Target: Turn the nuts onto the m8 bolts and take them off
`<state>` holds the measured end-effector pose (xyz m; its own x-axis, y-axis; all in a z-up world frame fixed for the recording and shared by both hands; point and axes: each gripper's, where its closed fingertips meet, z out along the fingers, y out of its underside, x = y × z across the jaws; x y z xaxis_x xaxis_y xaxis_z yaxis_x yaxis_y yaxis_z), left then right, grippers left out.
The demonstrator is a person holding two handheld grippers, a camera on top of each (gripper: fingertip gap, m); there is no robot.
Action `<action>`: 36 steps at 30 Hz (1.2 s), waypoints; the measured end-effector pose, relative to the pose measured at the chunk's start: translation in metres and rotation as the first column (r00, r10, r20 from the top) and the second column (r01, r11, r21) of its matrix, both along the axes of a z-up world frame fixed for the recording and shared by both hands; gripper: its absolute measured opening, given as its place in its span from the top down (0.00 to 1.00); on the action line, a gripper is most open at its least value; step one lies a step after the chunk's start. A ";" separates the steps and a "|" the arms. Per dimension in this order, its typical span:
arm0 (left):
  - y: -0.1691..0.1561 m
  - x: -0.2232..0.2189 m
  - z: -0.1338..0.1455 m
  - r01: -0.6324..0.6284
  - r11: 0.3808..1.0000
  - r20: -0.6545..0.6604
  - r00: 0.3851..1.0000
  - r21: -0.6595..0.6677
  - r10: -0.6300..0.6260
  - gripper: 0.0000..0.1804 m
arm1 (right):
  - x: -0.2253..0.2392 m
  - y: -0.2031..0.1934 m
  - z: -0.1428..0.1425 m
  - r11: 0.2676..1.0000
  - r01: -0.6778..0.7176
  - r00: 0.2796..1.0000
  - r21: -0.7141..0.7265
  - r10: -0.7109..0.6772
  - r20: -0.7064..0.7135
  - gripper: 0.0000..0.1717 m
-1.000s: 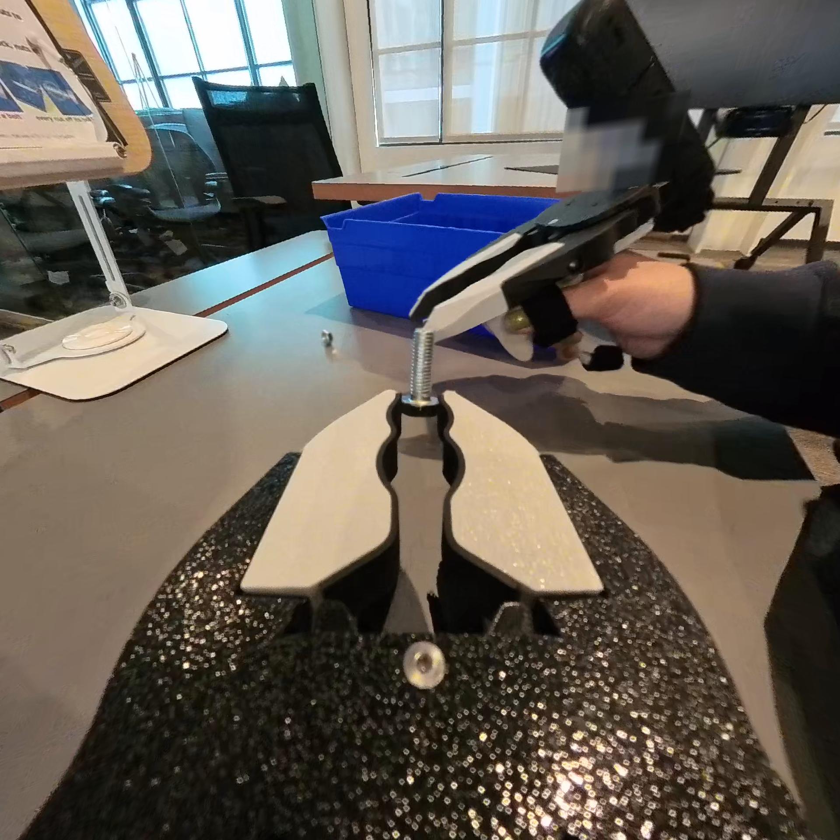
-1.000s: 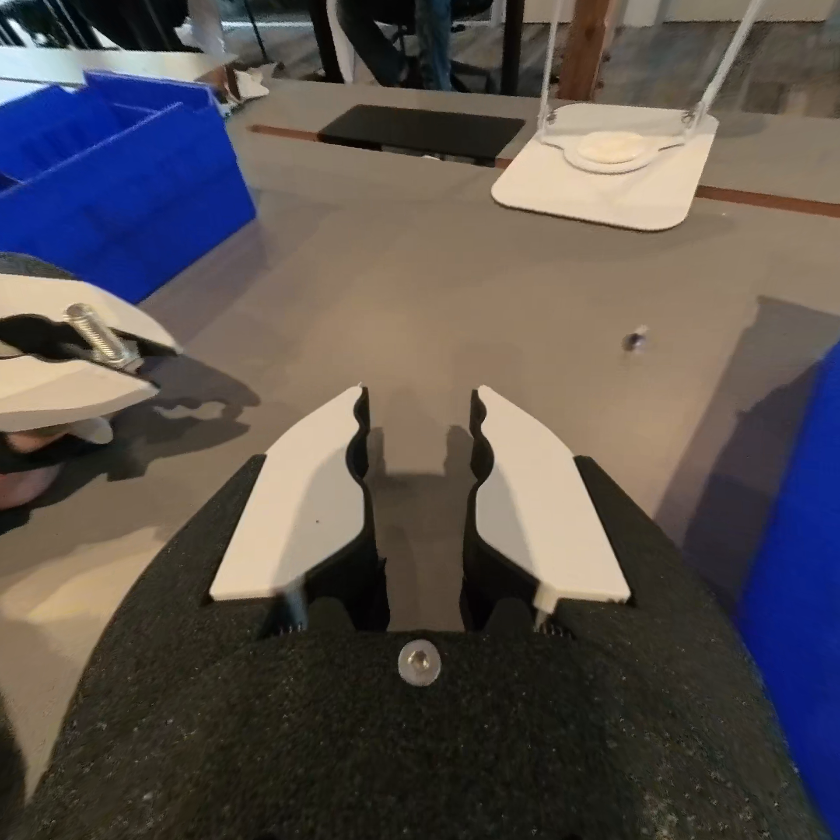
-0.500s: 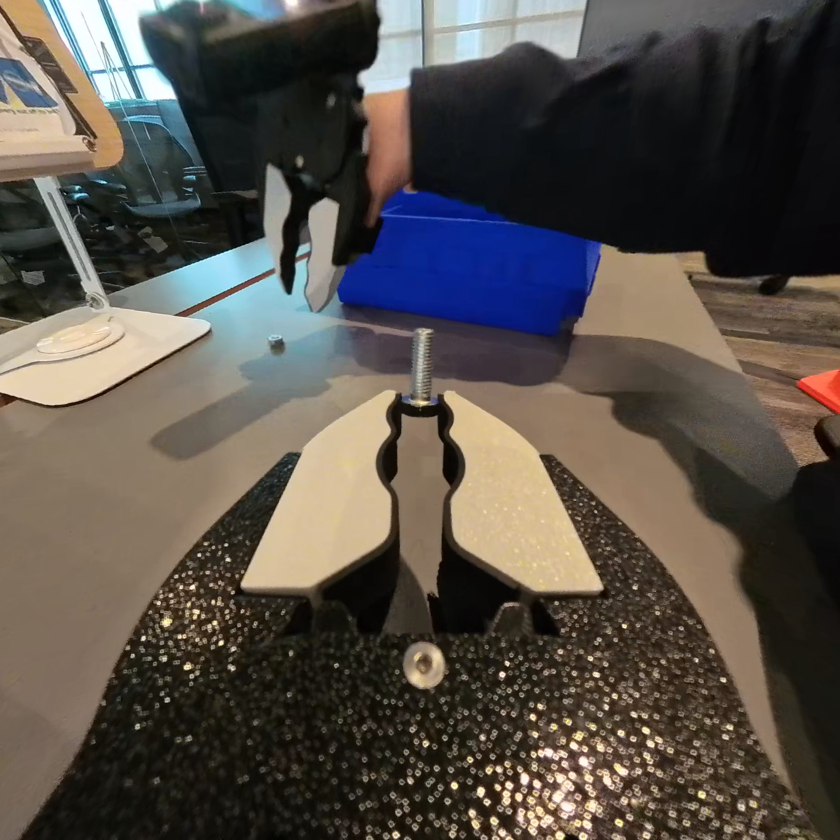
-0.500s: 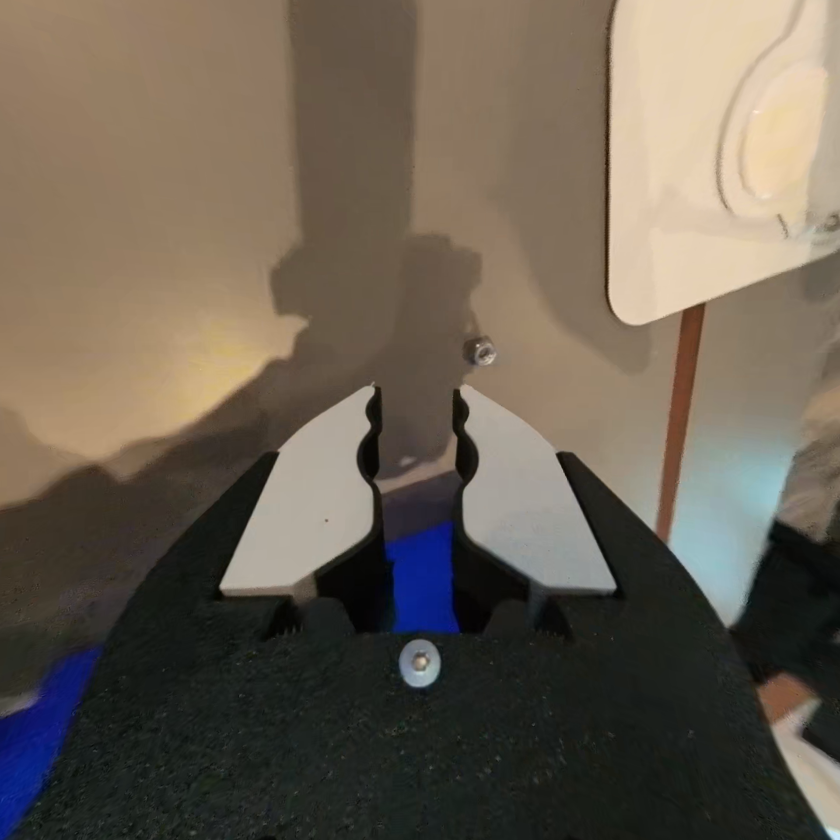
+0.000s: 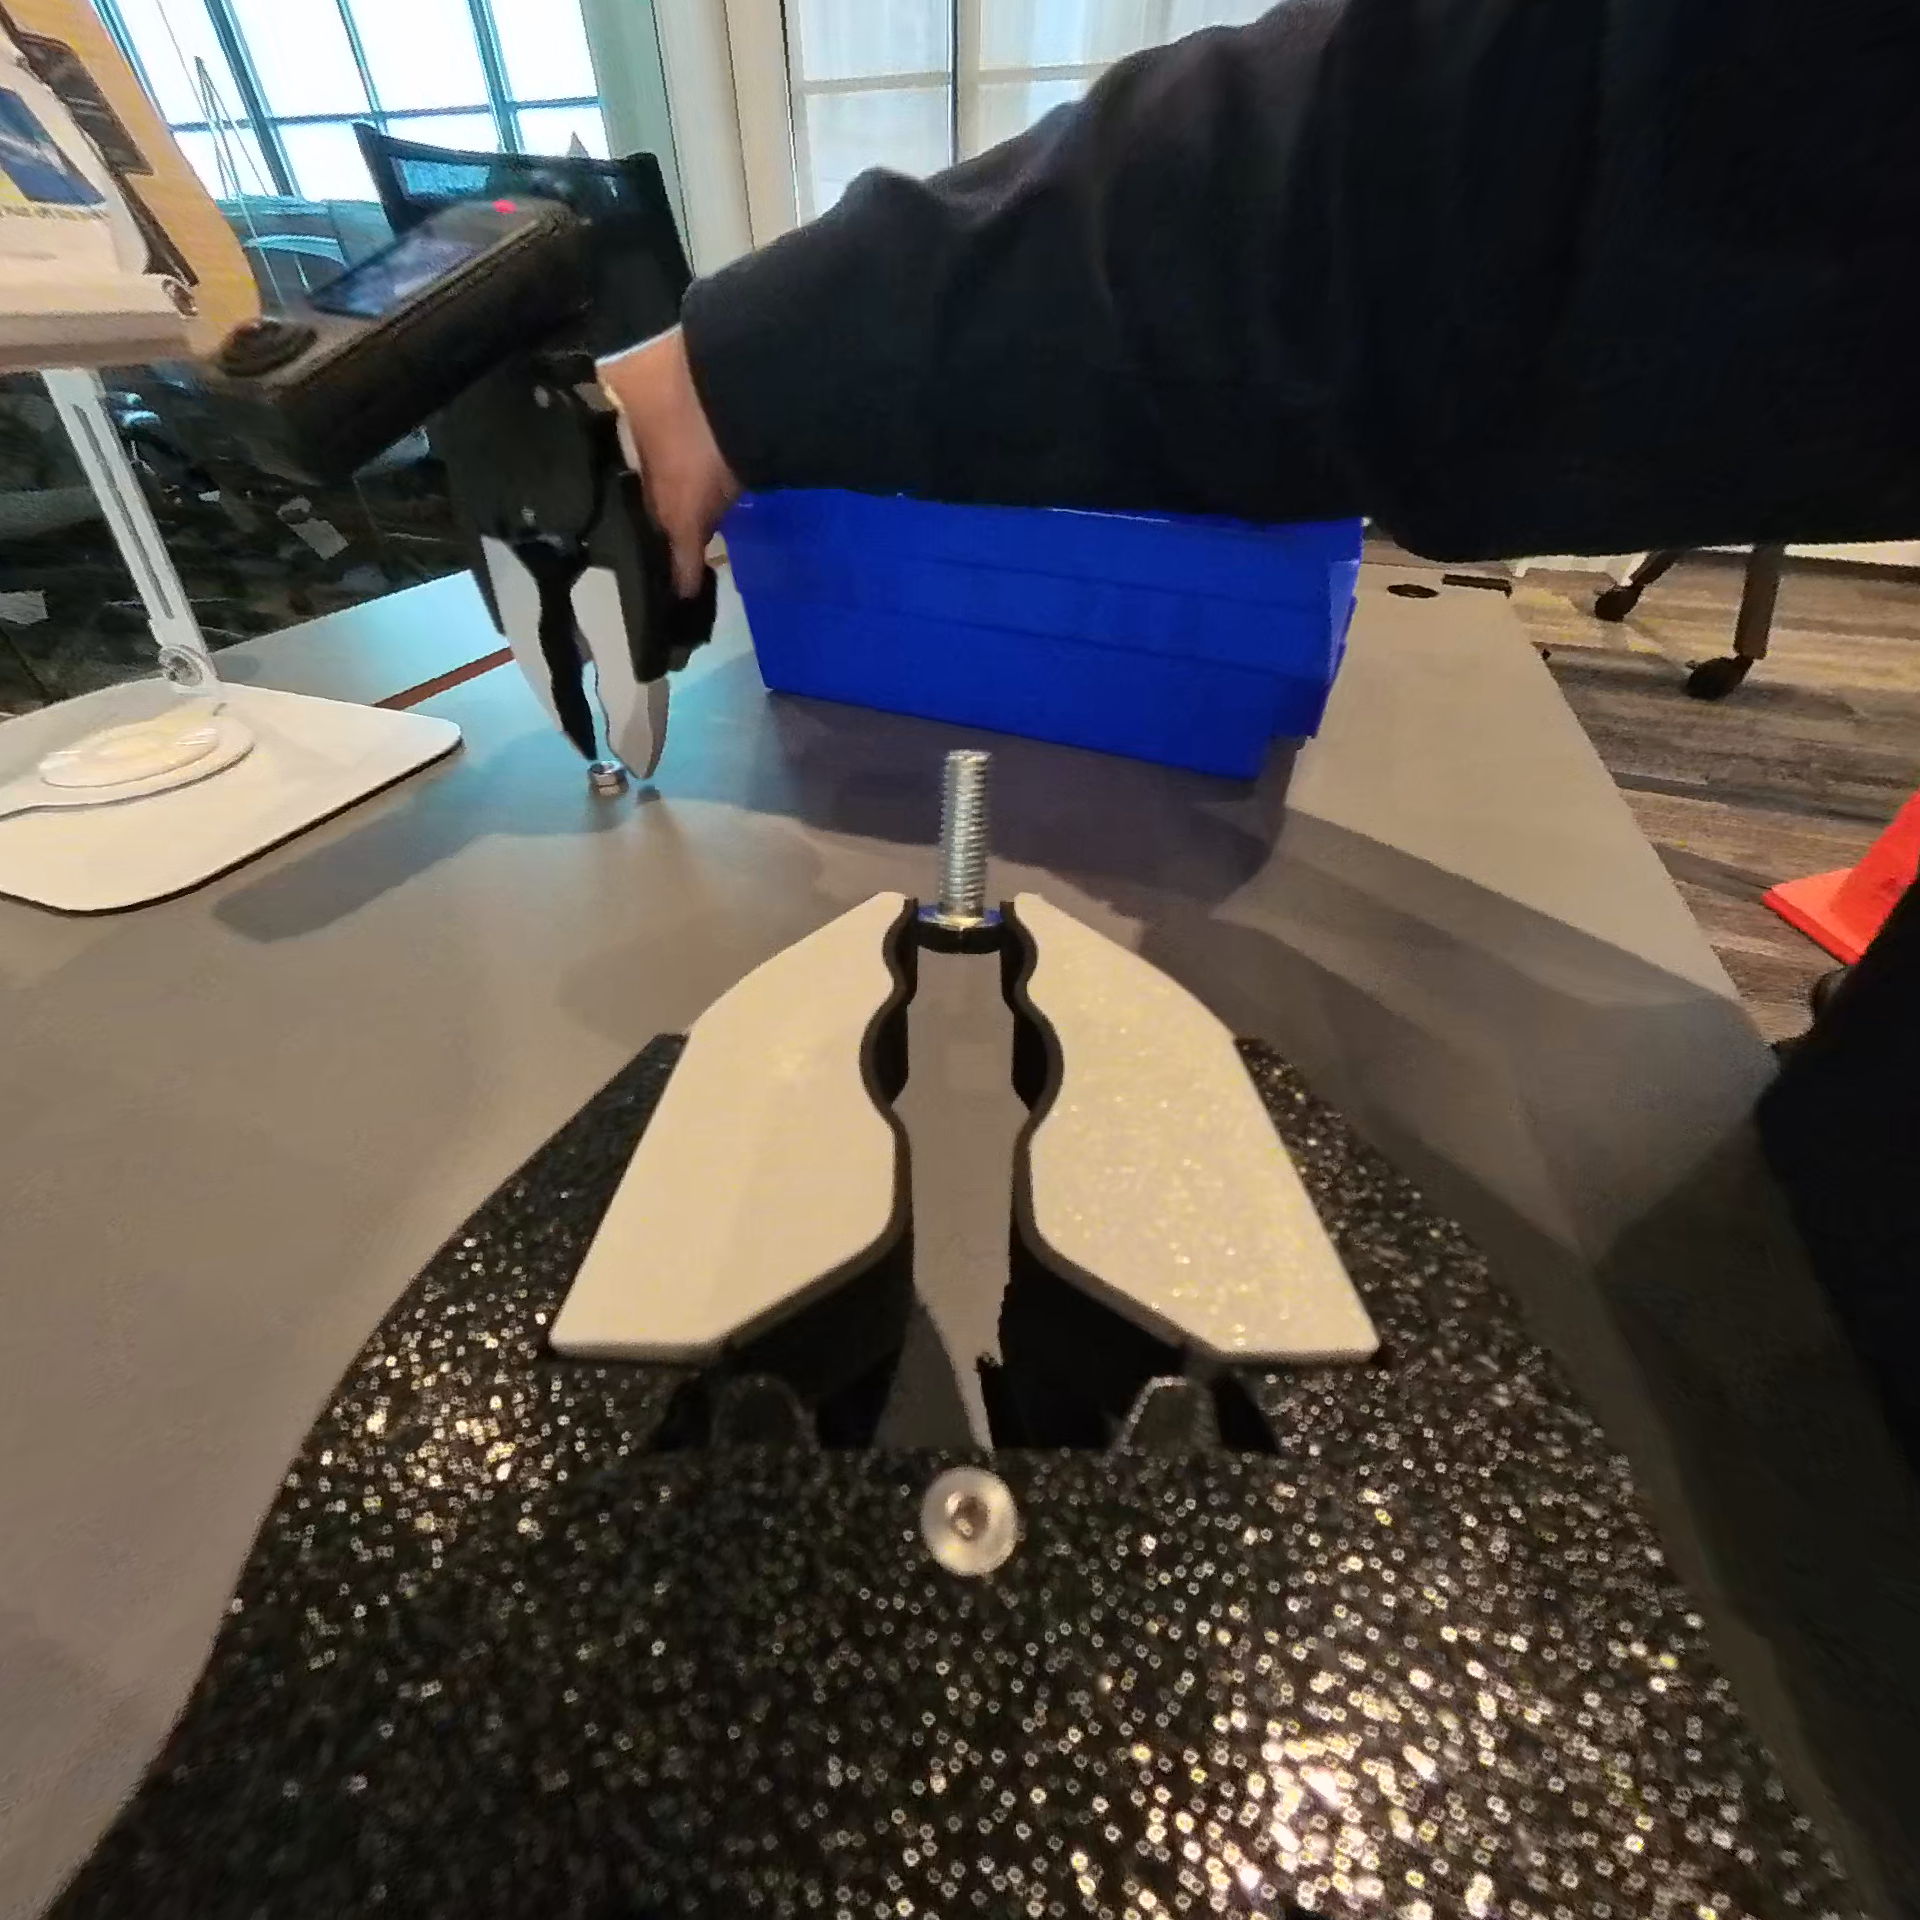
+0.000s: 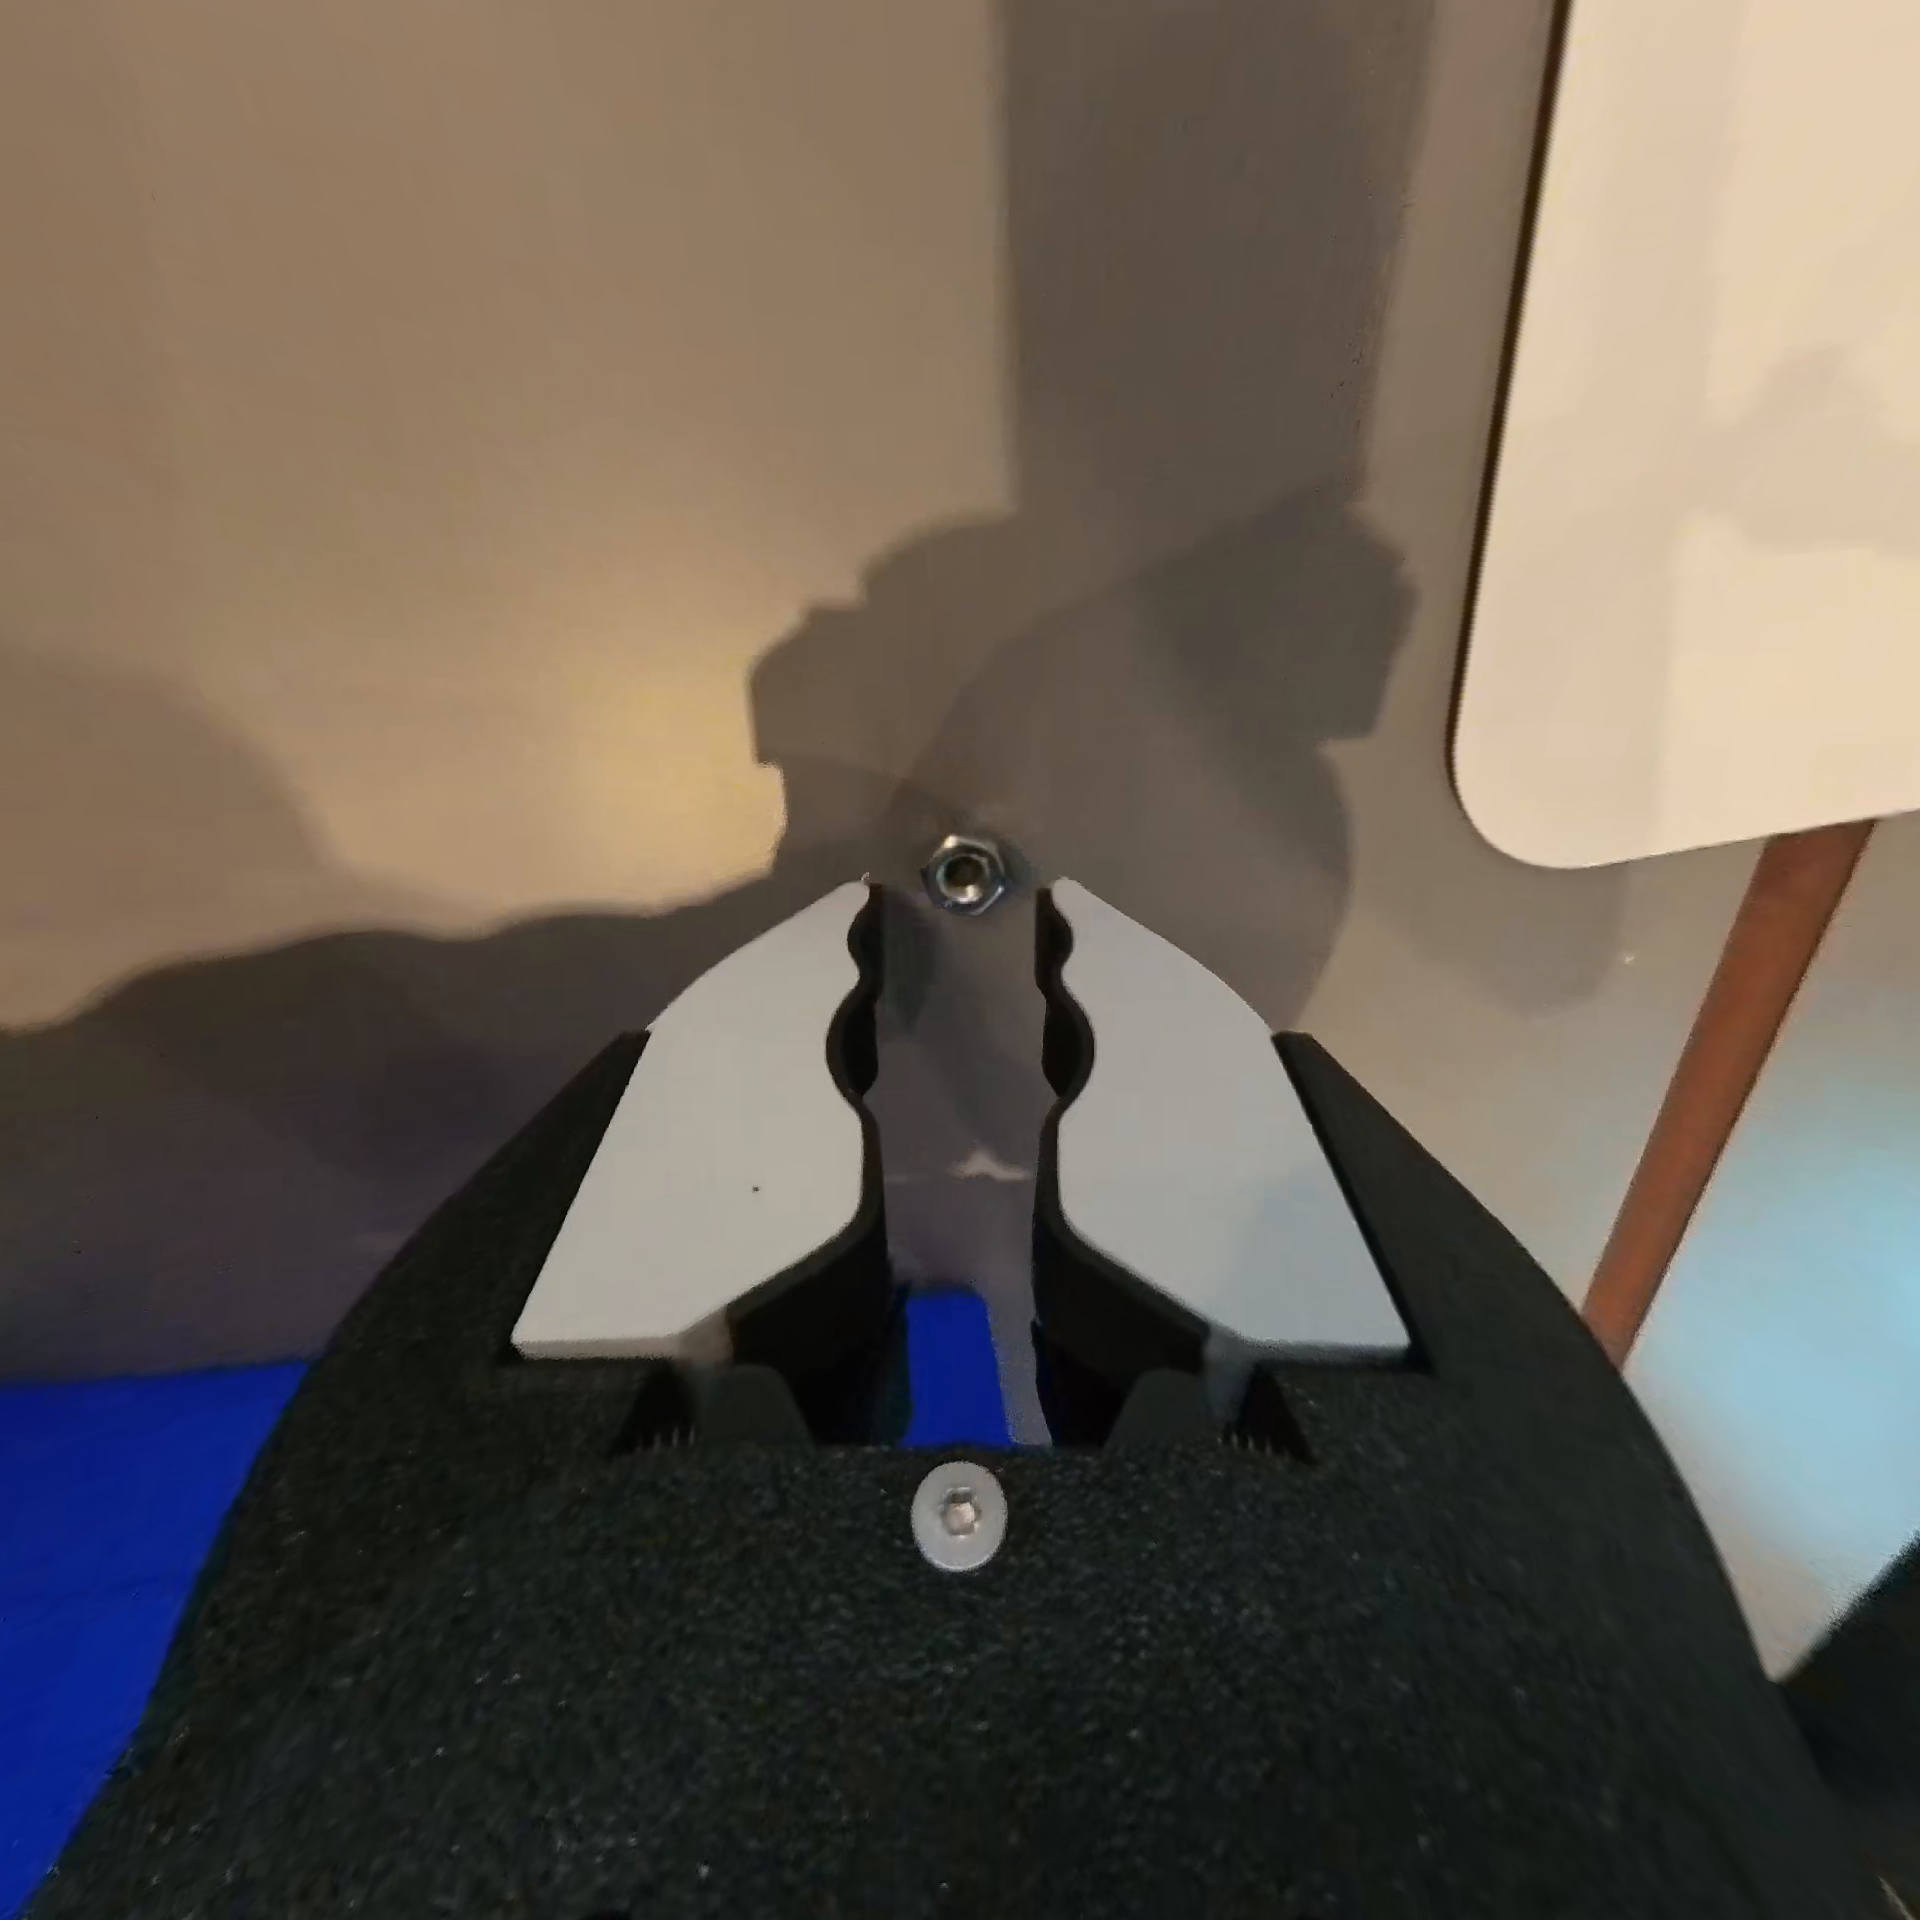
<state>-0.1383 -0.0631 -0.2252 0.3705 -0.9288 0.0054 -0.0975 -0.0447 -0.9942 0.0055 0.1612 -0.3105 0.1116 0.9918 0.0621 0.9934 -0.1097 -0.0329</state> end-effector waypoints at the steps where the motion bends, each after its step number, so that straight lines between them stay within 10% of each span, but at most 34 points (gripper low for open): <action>1: 0.000 0.000 0.000 0.001 1.000 0.002 1.000 -0.004 -0.001 0.92 | -0.001 0.000 -0.001 1.000 0.000 1.000 -0.011 0.000 -0.002 0.84; 13: 0.001 -0.003 0.002 0.005 1.000 0.030 1.000 -0.025 -0.004 0.92 | -0.039 -0.030 0.025 0.996 -0.083 0.984 -0.033 0.076 -0.162 0.92; 21: -0.008 0.002 -0.003 0.119 0.989 0.008 0.993 -0.088 -0.119 0.92 | -0.140 -0.213 0.124 0.820 -0.551 0.636 0.156 0.534 -0.558 0.92; 36: -0.032 0.013 -0.012 0.267 0.956 -0.069 0.958 -0.123 -0.277 0.92 | -0.135 -0.255 0.102 0.736 -0.646 0.605 0.203 0.656 -0.451 0.92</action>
<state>-0.1253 -0.0950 -0.2371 0.1077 -0.9898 0.0935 -0.2049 -0.1141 -0.9721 -0.1294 -0.0936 -0.2087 -0.5445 0.8133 0.2053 0.6566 0.5655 -0.4991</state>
